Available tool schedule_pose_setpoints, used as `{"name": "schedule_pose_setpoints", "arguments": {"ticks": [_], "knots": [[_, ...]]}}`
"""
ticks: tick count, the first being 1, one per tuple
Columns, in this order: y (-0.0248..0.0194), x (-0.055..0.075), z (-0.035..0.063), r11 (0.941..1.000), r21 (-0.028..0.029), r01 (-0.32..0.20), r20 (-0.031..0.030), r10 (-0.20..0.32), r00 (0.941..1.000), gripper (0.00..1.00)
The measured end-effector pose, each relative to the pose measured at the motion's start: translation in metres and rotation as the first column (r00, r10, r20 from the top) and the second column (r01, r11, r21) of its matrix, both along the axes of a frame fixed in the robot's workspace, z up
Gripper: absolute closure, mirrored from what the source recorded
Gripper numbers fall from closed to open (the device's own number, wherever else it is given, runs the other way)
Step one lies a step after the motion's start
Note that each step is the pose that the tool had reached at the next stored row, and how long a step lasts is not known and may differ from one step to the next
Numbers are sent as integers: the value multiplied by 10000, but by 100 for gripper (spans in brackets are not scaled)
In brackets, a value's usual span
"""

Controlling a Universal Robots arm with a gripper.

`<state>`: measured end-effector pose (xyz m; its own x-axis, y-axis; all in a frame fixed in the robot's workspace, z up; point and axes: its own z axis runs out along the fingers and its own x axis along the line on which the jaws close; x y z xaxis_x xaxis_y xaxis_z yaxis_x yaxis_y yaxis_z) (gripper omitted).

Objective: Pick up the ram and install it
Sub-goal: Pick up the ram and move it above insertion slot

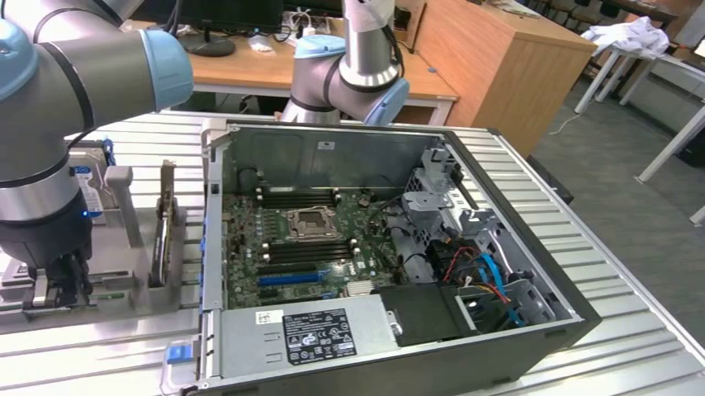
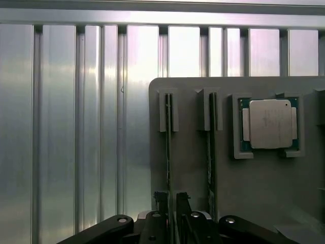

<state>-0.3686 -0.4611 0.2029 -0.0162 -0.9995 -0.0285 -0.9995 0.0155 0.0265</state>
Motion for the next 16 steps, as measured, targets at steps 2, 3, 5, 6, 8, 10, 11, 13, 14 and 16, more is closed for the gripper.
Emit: {"name": "schedule_pose_setpoints", "arguments": {"ticks": [2, 3, 5, 6, 8, 10, 11, 13, 14, 16], "knots": [[5, 0, -3, 10000, 4, 1, 4, -1, 10000, 78], [6, 0, -2, 10000, 2, 0, 3, 0, 10000, 78], [7, 0, -1, 10000, 0, -1, 0, 1, 10000, 78], [7, 0, -1, 10000, 0, -1, 0, 1, 10000, 78], [7, 0, -1, 10000, 1, -1, 1, 1, 10000, 78], [7, 0, -1, 10000, 0, 0, 1, 0, 10000, 78], [8, 0, -1, 10000, 1, 0, 1, 0, 10000, 78], [7, 0, -1, 10000, 1, 0, 1, 0, 10000, 80], [7, 0, -1, 10000, 1, 0, 1, 0, 10000, 80], [7, 0, -1, 10000, 0, 0, 0, 0, 10000, 86]]}}
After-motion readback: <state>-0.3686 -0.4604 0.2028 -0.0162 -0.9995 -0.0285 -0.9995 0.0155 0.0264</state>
